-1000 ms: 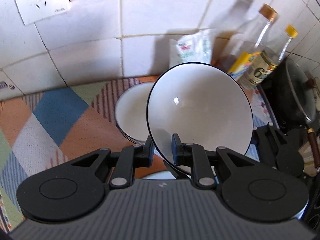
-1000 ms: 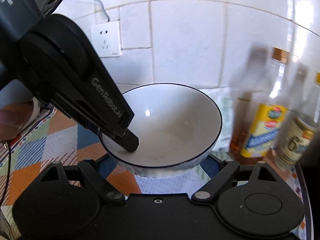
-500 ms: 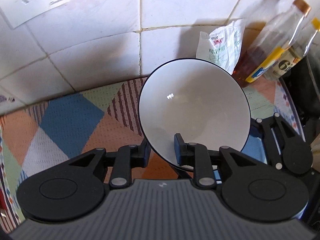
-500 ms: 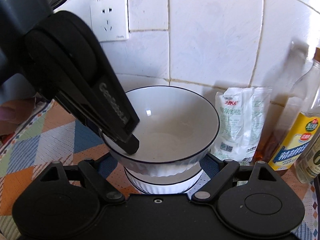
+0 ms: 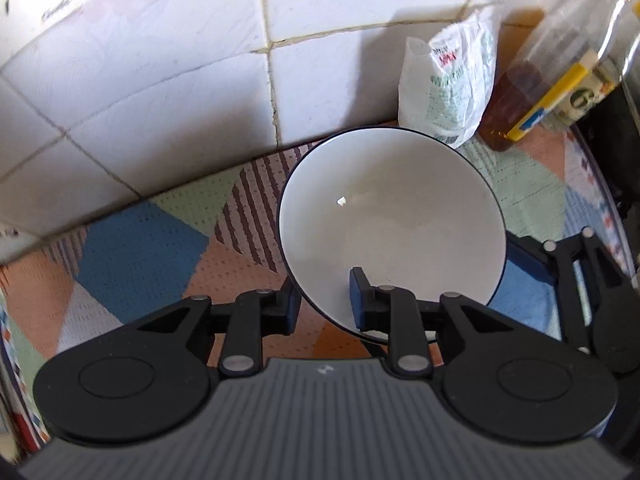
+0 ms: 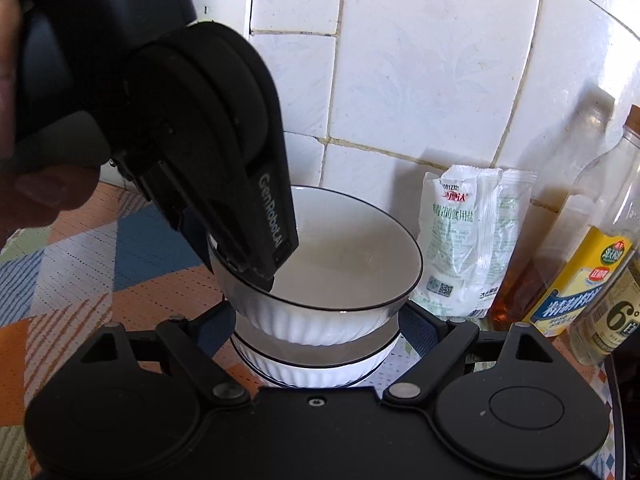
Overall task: Organize plates and bowls
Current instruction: 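Lower the bowl onto the stack and open the left gripper, then grasp the rim of the three-bowl stack with the left gripper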
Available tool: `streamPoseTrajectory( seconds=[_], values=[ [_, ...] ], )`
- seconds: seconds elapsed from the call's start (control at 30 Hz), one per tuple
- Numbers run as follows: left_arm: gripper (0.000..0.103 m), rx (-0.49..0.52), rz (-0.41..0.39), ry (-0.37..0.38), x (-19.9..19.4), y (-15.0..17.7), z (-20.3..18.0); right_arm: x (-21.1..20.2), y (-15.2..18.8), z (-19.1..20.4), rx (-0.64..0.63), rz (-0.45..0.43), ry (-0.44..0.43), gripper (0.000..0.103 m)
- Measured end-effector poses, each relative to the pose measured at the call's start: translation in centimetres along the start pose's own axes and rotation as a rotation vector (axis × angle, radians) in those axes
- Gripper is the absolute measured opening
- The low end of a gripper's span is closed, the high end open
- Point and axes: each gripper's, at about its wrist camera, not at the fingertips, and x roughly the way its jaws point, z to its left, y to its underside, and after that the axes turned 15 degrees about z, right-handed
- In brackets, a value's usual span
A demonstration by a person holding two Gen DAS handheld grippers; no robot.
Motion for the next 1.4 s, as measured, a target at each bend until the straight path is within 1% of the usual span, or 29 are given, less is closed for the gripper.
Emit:
streamPoseTrajectory(
  seconds=[0.07,0.23,0.27,0.3,0.4,0.43,0.5,0.57,0.67,0.73,0.83,0.9,1.03,1.13,1.2,1.27,1.4],
  values=[
    [0.024,0.012,-0.006,-0.019,0.2,0.1,-0.4,0.0,0.0,0.2,0.004,0.0,0.015,0.092],
    [0.024,-0.008,0.012,-0.004,1.1,-0.1,-0.1,0.1,0.1,0.5,0.009,0.026,0.043,0.094],
    [0.029,-0.012,0.016,0.002,1.1,-0.2,0.1,0.1,0.2,0.6,0.006,0.028,0.043,0.094],
    [0.029,-0.032,0.015,0.021,1.0,-0.2,0.7,0.1,0.3,0.7,-0.003,0.031,0.045,0.096],
    [0.03,-0.075,-0.042,0.109,-0.9,0.0,2.5,-0.9,0.8,1.1,-0.027,0.029,0.081,0.096],
    [0.032,-0.08,-0.053,0.132,-1.5,0.2,3.0,-1.5,1.1,1.1,-0.028,0.023,0.078,0.096],
    [0.034,-0.088,-0.067,0.157,-2.4,0.6,3.6,-2.8,1.6,0.7,-0.004,0.01,0.043,0.096],
    [0.039,-0.103,-0.088,0.172,-2.8,1.2,4.3,-3.6,2.2,0.2,0.037,0.003,0.008,0.096],
    [0.04,-0.146,-0.105,0.196,-2.3,1.8,5.5,-3.9,3.4,-0.8,0.087,-0.004,-0.047,0.096],
    [0.04,-0.16,-0.109,0.206,-1.7,2.4,6.0,-3.4,4.3,-1.4,0.118,0.012,-0.074,0.096],
    [0.039,-0.162,-0.119,0.224,-1.4,3.1,6.2,-2.8,5.4,-1.6,0.152,0.033,-0.075,0.096],
    [0.04,-0.155,-0.119,0.233,-1.2,3.2,6.0,-2.5,5.7,-1.7,0.162,0.033,-0.093,0.096],
    [0.04,-0.16,-0.117,0.233,-0.4,3.2,5.6,-1.9,5.8,-1.8,0.151,0.03,-0.11,0.097],
    [0.041,-0.177,-0.124,0.289,-0.1,3.3,5.8,-1.0,5.4,-1.8,0.15,0.039,-0.11,0.097],
    [0.044,-0.198,-0.14,0.316,-0.1,3.5,6.2,0.0,5.1,-2.0,0.153,0.062,-0.115,0.097],
    [0.056,-0.233,-0.155,0.353,0.2,3.6,6.9,1.0,4.8,-2.2,0.152,0.088,-0.117,0.097],
    [0.057,-0.311,-0.168,0.413,1.3,3.2,8.5,3.0,4.0,-2.2,0.135,0.136,-0.113,0.097]
  ],
)
